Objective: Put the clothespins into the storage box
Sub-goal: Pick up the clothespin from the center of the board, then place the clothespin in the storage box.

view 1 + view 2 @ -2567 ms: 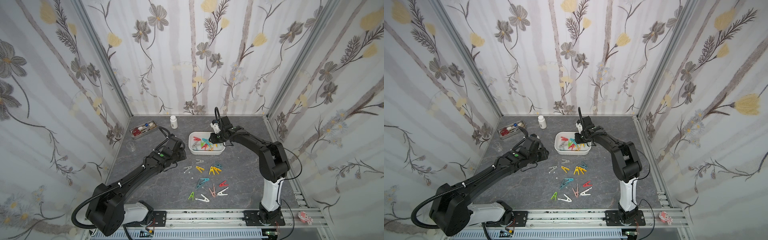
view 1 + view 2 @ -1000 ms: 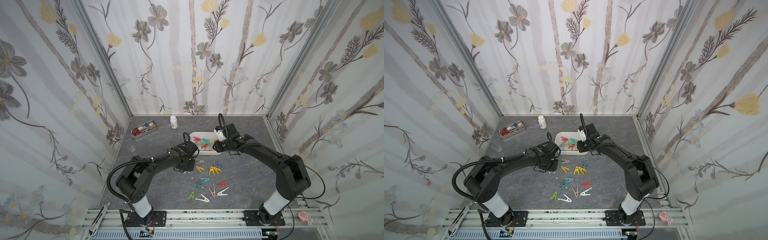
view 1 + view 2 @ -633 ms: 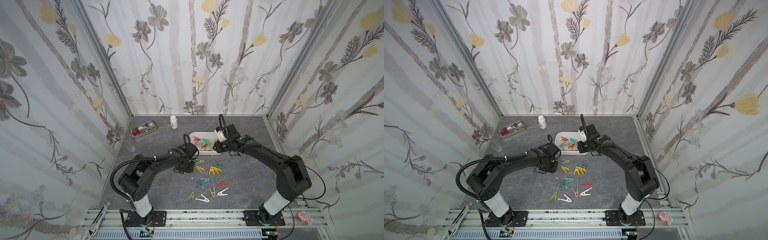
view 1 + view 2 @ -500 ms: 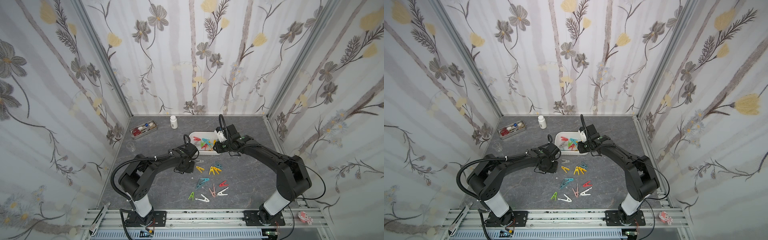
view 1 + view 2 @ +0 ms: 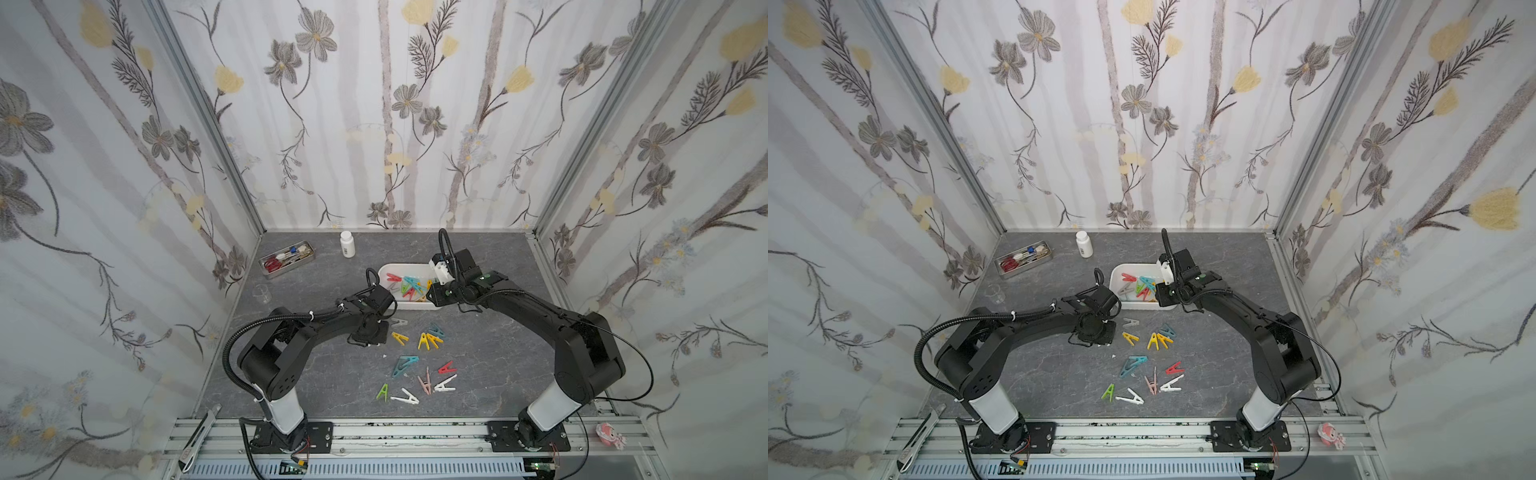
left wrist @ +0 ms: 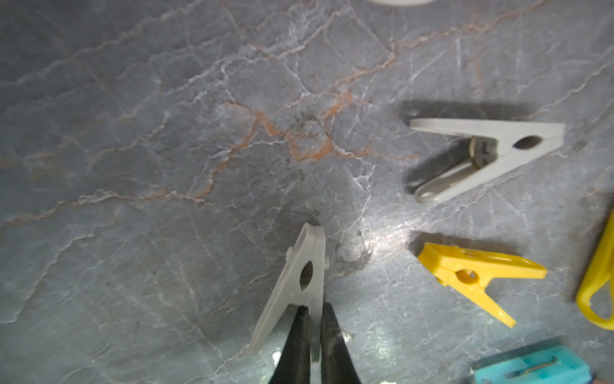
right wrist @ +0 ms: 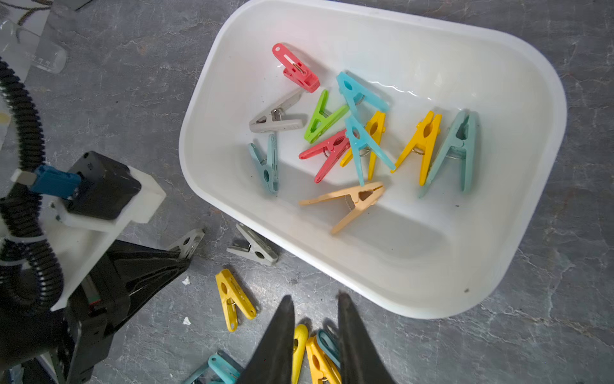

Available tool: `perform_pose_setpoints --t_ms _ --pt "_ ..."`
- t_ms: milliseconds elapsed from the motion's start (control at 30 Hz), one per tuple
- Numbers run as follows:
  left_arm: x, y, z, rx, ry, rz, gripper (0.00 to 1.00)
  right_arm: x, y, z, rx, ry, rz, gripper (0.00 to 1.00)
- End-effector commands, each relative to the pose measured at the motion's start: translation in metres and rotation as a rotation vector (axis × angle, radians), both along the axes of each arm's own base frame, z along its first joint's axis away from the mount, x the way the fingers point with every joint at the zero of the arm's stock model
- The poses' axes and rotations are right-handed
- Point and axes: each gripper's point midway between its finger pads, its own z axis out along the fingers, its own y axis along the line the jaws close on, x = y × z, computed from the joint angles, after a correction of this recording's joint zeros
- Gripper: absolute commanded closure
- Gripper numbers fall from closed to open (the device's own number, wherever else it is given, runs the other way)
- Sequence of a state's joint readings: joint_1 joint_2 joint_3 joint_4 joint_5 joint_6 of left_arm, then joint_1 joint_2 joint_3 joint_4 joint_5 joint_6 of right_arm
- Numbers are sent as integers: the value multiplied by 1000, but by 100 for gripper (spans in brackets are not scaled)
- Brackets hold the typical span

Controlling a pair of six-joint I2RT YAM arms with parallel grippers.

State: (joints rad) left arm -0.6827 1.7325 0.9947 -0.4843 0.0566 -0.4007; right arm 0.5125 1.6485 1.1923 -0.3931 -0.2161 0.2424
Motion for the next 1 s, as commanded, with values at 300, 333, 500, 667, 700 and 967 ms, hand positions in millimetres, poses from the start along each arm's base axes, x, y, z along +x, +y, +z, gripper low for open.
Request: perform_pose_setpoints --t_ms 300,333,500,667,700,967 --pt "17 -16 56 -223 -64 55 95 -2 10 13 52 -19 16 75" --pt "21 -19 64 -265 -70 63 95 -4 13 11 61 -15 19 75" --pt "48 -40 118 -453 -146 67 95 -13 27 10 67 -3 49 75" --pt "78 -59 155 -489 -189 29 95 -13 22 27 34 -34 47 75" --pt "86 -64 168 -503 -216 20 95 -14 20 26 25 -35 44 75" --pt "140 -97 159 -537 -250 21 94 -33 6 30 41 -49 3 74"
